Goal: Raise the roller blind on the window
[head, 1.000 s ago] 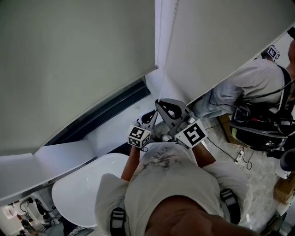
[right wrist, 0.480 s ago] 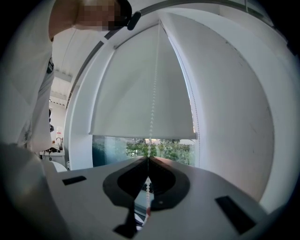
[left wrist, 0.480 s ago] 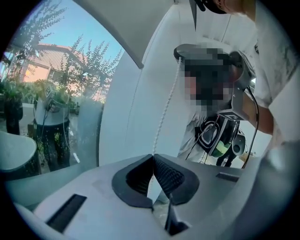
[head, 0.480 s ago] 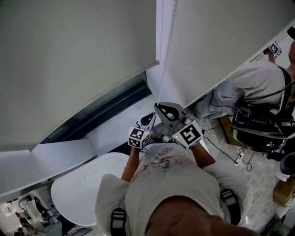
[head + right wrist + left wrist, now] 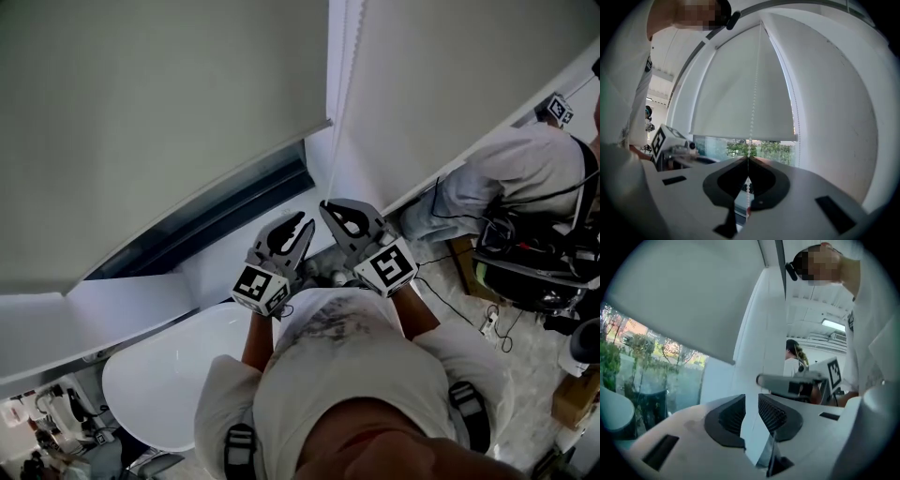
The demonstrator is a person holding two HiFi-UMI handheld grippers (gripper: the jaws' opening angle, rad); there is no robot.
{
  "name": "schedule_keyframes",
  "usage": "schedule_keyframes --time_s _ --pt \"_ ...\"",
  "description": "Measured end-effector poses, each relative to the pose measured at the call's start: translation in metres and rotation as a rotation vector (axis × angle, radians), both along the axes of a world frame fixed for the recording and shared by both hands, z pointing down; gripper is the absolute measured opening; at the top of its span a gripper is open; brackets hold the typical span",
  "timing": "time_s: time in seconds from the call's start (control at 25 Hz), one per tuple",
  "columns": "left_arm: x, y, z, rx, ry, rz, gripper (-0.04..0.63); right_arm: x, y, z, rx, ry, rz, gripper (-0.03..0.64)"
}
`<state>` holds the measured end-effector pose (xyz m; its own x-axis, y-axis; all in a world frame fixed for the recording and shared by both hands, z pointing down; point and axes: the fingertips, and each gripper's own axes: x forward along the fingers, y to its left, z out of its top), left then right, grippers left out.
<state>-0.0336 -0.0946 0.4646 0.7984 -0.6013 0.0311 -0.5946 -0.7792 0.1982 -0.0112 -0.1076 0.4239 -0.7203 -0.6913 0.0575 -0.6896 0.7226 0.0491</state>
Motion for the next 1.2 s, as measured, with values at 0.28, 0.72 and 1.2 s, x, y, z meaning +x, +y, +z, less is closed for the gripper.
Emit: schedule_keyframes --time_s 0.28,0.72,1.2 --pt "0.009 -0.013 -0.107 0.139 0.044 0.044 0.095 -0.004 0.000 0.003 0.002 0.004 -0.013 0.061" --pt "0.035 -0.036 -0.183 0.287 0.037 0.088 0.097 -0.007 -0.005 0.010 0.004 0.011 -0.028 0.061" --pt "0.026 -0.019 -0.200 0.281 0.094 0.049 0.015 -0.017 -0.001 0.009 0.002 0.007 -0.024 0.061"
